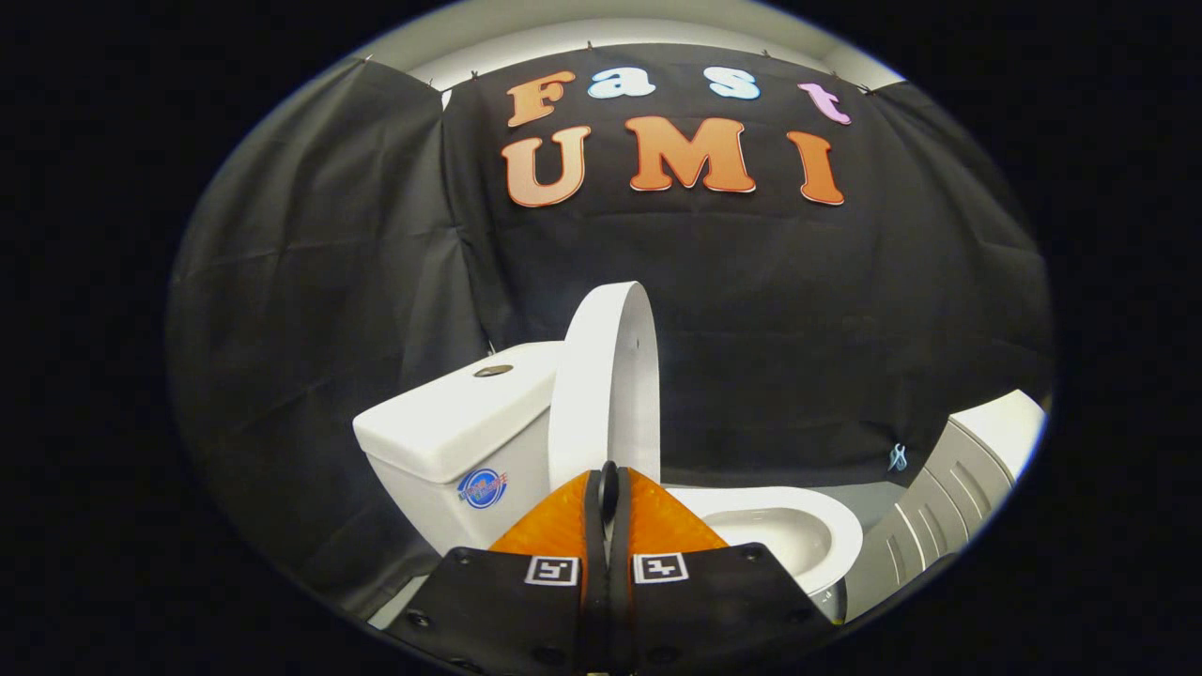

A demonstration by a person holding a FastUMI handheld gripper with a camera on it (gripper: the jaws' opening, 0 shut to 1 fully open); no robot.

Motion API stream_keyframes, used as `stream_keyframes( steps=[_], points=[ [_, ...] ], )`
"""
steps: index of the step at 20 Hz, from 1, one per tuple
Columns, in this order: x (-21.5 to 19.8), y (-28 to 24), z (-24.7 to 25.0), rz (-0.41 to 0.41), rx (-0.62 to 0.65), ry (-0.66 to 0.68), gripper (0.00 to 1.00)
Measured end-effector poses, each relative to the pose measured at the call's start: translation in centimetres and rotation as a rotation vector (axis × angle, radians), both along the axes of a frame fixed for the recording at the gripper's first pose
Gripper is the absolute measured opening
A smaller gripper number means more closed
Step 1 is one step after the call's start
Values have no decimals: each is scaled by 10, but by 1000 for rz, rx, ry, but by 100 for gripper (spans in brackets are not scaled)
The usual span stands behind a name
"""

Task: Open the toilet lid.

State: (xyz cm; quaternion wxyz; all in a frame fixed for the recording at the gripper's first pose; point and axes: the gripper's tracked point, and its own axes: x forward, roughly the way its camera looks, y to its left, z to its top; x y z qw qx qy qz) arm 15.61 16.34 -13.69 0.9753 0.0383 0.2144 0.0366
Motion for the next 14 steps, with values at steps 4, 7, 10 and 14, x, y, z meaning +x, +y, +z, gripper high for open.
stream_keyframes(
  steps=[4, 7, 10, 14],
  points=[
    [1, 20, -2, 31, -12, 0, 8],
    [3, 28, -2, 42, -27, 5, 8],
    [5, 39, -1, 58, -56, -4, 8],
    [5, 47, -3, 36, -106, -8, 8]
  ],
)
